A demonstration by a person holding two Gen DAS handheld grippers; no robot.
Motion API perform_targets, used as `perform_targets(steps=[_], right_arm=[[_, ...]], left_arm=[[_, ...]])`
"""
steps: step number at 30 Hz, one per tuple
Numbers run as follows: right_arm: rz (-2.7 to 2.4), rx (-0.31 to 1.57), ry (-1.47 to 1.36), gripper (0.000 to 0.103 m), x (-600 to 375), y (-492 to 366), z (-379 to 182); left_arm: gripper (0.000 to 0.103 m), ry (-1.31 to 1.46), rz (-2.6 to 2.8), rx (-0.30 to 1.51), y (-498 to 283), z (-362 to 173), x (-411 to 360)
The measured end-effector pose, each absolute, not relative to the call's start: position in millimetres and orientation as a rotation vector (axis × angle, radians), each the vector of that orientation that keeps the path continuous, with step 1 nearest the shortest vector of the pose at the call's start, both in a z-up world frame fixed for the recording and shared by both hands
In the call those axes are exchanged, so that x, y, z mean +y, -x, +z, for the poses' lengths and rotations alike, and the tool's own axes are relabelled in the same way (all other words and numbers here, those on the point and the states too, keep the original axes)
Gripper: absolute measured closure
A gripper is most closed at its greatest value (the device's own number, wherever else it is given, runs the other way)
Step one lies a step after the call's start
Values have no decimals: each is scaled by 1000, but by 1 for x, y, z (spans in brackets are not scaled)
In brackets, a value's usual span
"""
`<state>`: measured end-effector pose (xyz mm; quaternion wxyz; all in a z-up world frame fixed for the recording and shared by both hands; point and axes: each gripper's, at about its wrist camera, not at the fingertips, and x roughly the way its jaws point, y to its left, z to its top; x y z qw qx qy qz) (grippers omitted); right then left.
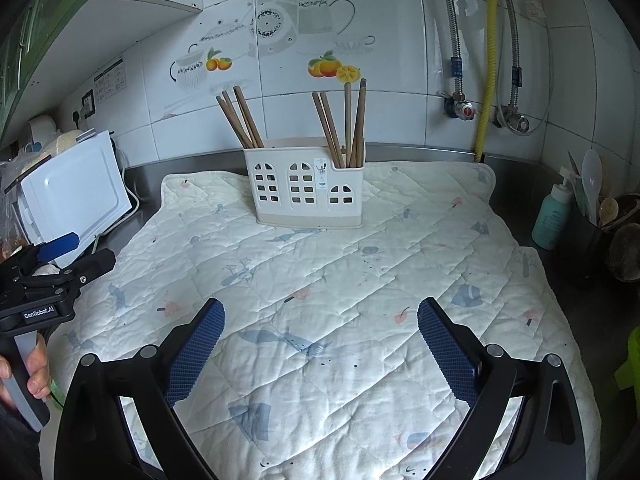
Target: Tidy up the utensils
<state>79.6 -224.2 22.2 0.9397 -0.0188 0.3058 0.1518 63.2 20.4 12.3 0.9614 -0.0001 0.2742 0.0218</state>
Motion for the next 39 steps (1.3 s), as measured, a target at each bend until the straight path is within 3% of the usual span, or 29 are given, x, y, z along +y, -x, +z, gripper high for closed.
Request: perform_targets(steps=[39], right_arm=[[315, 651, 64, 8, -219, -87, 16]], left_arm=[[5, -30, 50, 600, -67, -3, 18]])
